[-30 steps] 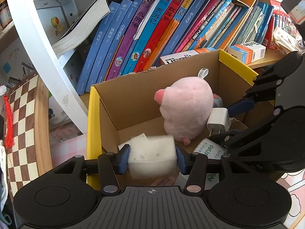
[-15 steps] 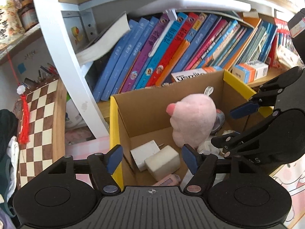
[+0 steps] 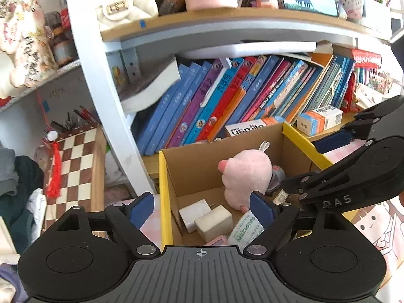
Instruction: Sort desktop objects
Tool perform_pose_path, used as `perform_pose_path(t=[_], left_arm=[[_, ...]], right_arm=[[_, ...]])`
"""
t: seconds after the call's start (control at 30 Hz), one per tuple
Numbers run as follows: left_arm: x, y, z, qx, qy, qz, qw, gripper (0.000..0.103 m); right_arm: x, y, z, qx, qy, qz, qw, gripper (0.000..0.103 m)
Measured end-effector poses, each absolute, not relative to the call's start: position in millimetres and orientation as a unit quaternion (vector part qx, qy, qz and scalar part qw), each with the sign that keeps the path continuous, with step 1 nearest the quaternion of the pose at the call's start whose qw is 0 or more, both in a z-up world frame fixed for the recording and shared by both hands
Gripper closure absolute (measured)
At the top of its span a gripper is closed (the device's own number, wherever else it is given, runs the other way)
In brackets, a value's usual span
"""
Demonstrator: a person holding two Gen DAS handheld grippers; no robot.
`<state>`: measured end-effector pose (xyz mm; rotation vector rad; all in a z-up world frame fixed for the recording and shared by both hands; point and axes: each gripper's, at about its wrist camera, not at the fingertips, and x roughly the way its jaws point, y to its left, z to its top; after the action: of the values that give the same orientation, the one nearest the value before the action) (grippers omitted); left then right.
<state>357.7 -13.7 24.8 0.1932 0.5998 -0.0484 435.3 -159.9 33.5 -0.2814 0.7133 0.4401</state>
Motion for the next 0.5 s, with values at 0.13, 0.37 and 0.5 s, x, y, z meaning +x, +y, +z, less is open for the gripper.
perform_pose_path(t=[0.13,0.37,0.5], left_arm=[[339.6,-8.7,33.4,0.092,0.284,-0.018,0.954,0.012],[311.3,-1.4,46.2,0.087,0.27,-0.015,0.959,0.012],[293.9,0.5,50.8,0.086,0.264,-0.015,0.961,0.011]], right_arm=[[415.1,-167.5,44.2,-0.12,0.334,0.201,0.913,0.029],[379.3,-177.5,56.3,-0.106,0.324,0.186,0.922,0.028],[358.2,-182.6,60.2,-0.095,0.32,0.178,0.926,0.028]])
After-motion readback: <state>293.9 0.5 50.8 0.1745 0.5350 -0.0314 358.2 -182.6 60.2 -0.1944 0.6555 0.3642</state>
